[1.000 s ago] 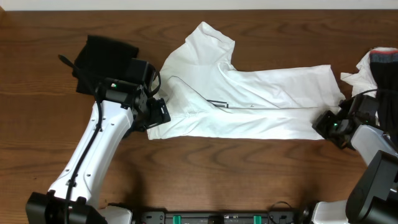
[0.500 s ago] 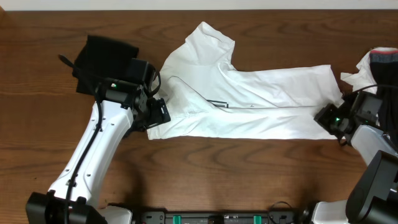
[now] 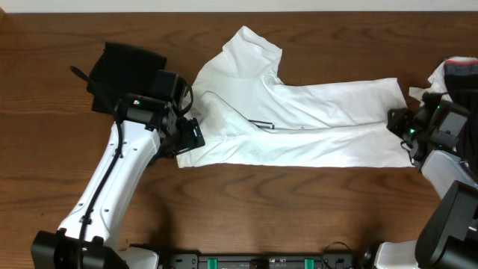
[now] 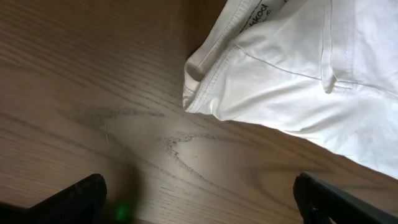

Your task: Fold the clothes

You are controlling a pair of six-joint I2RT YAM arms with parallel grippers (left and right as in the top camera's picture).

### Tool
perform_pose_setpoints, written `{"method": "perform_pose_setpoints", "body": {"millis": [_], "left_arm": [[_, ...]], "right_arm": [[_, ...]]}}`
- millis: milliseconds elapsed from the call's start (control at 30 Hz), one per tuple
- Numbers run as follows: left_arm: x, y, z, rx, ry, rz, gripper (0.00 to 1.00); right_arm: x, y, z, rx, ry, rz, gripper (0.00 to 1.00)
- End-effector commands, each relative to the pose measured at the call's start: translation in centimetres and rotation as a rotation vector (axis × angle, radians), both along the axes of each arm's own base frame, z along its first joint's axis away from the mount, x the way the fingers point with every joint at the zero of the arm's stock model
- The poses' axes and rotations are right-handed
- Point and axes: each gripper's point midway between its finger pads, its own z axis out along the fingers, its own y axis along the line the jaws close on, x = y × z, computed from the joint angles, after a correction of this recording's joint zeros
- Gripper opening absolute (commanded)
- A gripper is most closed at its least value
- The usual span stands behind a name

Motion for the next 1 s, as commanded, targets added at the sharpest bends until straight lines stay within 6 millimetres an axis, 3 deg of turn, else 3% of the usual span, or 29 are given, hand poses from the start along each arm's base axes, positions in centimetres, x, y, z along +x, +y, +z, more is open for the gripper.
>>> {"method": "perform_pose_setpoints", "body": {"millis": [0, 133, 267, 467, 667, 967], "left_arm": [[0.2, 0.2, 0.3, 0.006, -0.009, 0.009, 0.98], [0.2, 0.2, 0.3, 0.006, -0.009, 0.009, 0.98], [0.2, 0.2, 0.3, 0.006, -0.009, 0.009, 0.98], [0.2, 0.2, 0.3, 0.006, -0.009, 0.009, 0.98], [0.2, 0.2, 0.3, 0.006, -0.009, 0.009, 0.98], [0.2, 0.2, 0.3, 0.006, -0.009, 0.009, 0.98]], "right_arm": [[1.5, 2.6, 2.9, 0.056, -0.102, 0.153, 0.17], [2.6, 5.3, 5.3, 0.049, -0.153, 0.300, 0.09], [2.3, 9.8, 5.5, -0.035, -0.076, 0.494, 0.01], [-1.6, 12.8, 1.8, -0.164, 0.280, 0.512, 0.01], [-5.9, 16.6, -1.7, -0.180, 0.443, 0.632, 0.01], [-7.2, 18.5, -5.0, -0.218, 0.523, 0.681, 0.01]]}}
